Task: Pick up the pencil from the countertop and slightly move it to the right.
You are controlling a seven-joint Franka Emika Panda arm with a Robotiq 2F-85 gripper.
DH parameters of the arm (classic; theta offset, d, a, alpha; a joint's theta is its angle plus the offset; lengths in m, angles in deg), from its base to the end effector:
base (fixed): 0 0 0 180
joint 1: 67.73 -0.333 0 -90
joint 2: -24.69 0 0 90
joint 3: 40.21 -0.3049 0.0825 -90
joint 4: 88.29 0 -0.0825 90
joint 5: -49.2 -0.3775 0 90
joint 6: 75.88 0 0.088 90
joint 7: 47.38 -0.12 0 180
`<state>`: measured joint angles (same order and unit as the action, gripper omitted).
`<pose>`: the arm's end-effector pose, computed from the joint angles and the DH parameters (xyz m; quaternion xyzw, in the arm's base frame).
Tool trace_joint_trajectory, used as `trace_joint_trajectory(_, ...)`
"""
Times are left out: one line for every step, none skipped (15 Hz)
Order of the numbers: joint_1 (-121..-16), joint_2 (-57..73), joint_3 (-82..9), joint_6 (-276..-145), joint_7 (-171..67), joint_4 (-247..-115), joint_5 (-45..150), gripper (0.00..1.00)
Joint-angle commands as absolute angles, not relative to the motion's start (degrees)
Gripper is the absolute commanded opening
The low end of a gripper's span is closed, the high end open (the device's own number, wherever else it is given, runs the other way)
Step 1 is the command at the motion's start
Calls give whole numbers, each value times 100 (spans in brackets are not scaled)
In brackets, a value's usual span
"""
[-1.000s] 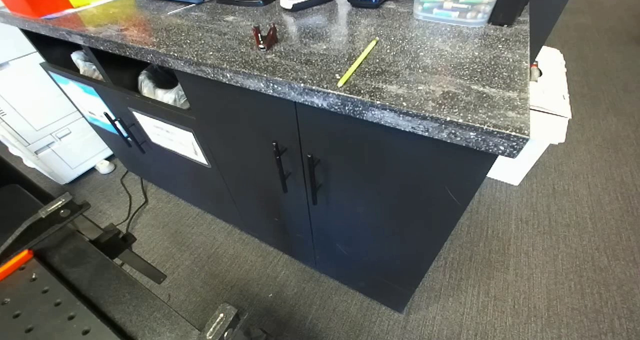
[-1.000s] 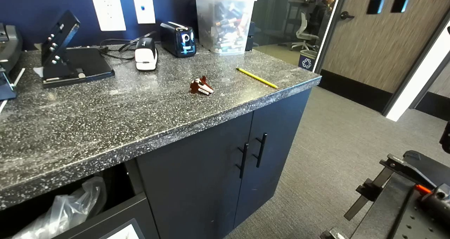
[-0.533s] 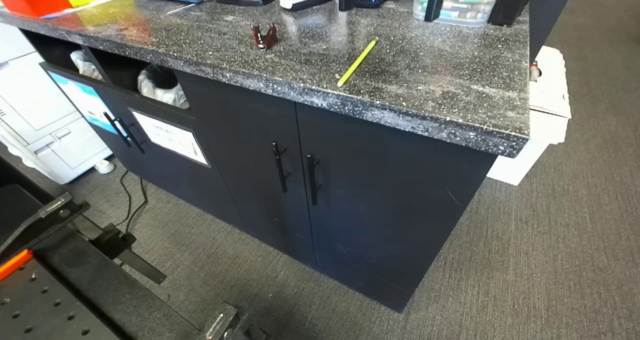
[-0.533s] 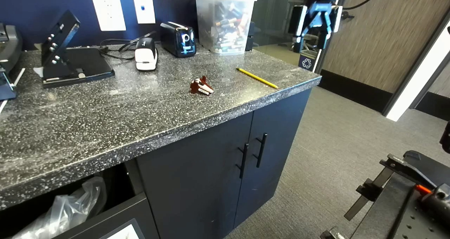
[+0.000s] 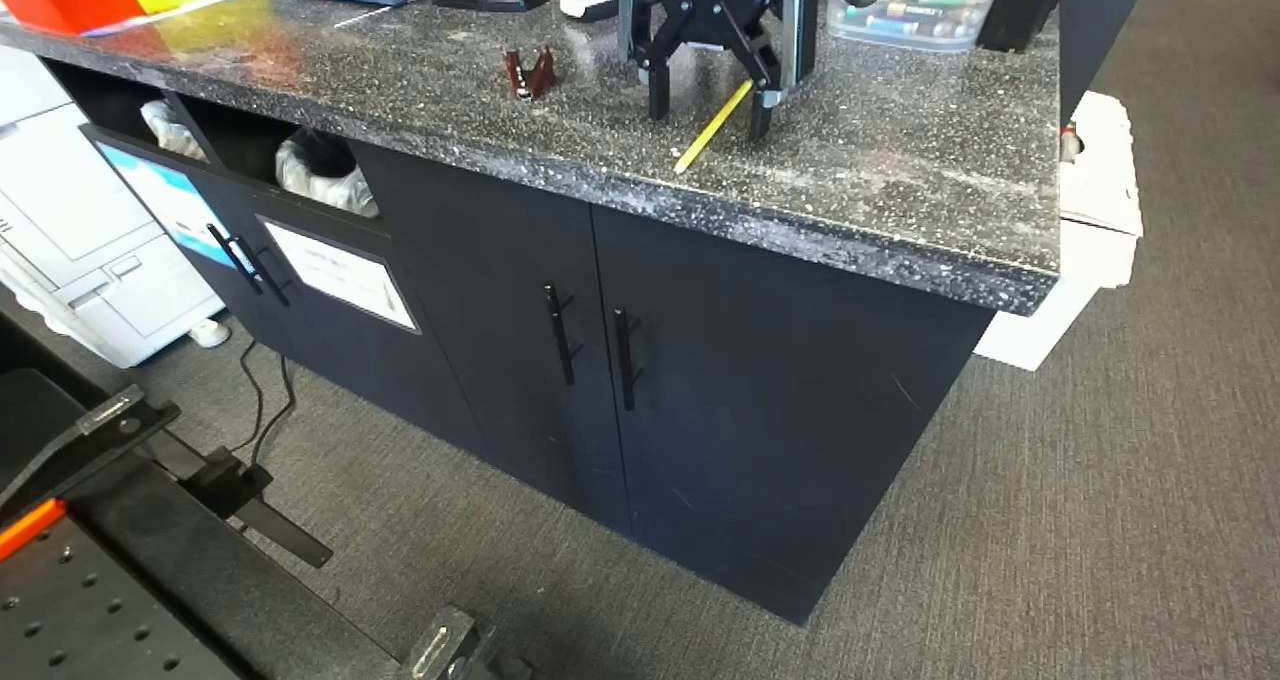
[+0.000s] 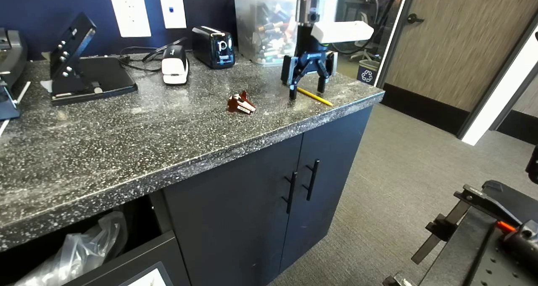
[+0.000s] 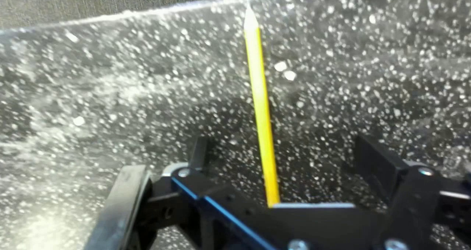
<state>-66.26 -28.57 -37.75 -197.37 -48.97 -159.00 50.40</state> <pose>0.7344 -0.0441 0.1835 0.9988 -0.0342 -0.0218 0.0257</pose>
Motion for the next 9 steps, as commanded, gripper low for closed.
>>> trace_joint_trajectory(-6763, -3727, -3782, -19500, -5109, -14504, 5063, 100)
trace_joint_trajectory(-6766, -3865, -3772, -19435, -5138, -14241, 5060, 100)
trace_joint_trajectory(-6766, -3994, -3762, -19365, -5156, -13987, 5059, 100)
trace_joint_trajectory(-6756, -4116, -3757, -19299, -5171, -13752, 5054, 100)
trace_joint_trajectory(-6734, -4177, -3752, -19253, -5175, -13612, 5049, 100)
trace_joint_trajectory(-6715, -4263, -3745, -19191, -5182, -13460, 5047, 100)
trace_joint_trajectory(-6696, -4331, -3736, -19110, -5196, -13327, 5044, 99)
trace_joint_trajectory(-6673, -4399, -3738, -19031, -5201, -13201, 5036, 90)
trace_joint_trajectory(-6657, -4458, -3741, -18956, -5204, -13086, 5032, 80)
